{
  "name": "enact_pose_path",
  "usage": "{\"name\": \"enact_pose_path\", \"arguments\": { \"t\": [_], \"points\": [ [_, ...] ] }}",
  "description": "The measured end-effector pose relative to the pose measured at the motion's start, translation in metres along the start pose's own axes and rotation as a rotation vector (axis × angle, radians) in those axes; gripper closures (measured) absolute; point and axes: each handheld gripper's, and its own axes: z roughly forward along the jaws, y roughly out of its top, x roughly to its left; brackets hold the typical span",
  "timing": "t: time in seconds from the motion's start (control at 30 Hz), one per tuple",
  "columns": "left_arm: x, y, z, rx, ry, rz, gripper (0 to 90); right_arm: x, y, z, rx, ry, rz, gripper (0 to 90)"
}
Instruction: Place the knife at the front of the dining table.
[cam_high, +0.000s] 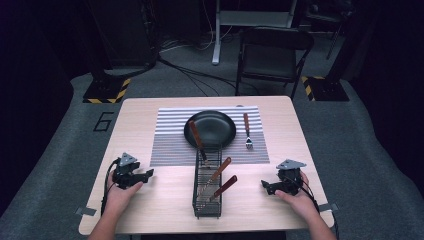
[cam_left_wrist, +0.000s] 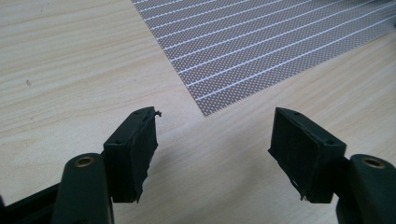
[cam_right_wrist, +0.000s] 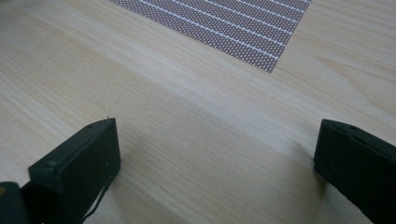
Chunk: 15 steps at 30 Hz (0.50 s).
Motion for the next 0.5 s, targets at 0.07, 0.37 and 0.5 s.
{"name": "enact_pose_path", "arguments": {
  "t": [0.07, 0.37, 0.5],
  "points": [
    [-0.003, 0.002, -0.003, -0.009, -0.004, -0.009, 33.7, 0.000, 0.000, 0.000, 0.000, 0.000, 0.000, 0.0],
    [-0.011, 0.007, -0.012, -0.015, -0.023, -0.010, 39.7, 0.000, 0.000, 0.000, 0.000, 0.000, 0.000, 0.0],
    [-0.016, 0.009, -0.016, -0.011, -0.043, 0.000, 42.0, 0.000, 0.000, 0.000, 0.000, 0.000, -0.001, 0.0]
  ]
}}
